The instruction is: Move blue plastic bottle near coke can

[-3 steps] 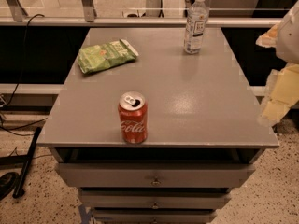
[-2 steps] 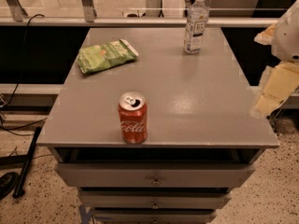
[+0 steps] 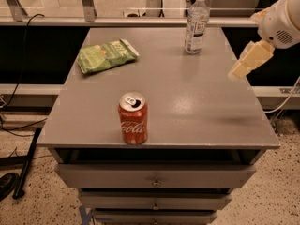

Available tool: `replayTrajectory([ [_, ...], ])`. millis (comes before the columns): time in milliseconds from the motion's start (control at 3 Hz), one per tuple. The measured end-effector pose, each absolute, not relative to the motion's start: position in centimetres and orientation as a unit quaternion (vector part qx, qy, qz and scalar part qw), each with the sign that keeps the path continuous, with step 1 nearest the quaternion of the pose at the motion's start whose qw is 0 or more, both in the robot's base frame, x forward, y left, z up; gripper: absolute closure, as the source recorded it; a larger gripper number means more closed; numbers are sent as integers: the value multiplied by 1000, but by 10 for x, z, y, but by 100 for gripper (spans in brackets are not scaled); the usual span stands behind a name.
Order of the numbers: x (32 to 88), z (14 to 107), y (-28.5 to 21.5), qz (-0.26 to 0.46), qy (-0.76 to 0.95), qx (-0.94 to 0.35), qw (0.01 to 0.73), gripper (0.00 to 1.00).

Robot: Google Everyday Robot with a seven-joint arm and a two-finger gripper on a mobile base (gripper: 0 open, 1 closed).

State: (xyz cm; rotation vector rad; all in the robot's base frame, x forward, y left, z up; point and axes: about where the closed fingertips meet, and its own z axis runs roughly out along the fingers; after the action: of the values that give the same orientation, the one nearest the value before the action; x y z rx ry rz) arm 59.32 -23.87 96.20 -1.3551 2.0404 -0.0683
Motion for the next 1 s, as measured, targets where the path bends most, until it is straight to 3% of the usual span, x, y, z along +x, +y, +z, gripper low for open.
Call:
replayTrajectory([
  [667,592,962,-232,-15,785,-516,342,0],
  [1000,619,945,-218,13,795,-484,366,0],
])
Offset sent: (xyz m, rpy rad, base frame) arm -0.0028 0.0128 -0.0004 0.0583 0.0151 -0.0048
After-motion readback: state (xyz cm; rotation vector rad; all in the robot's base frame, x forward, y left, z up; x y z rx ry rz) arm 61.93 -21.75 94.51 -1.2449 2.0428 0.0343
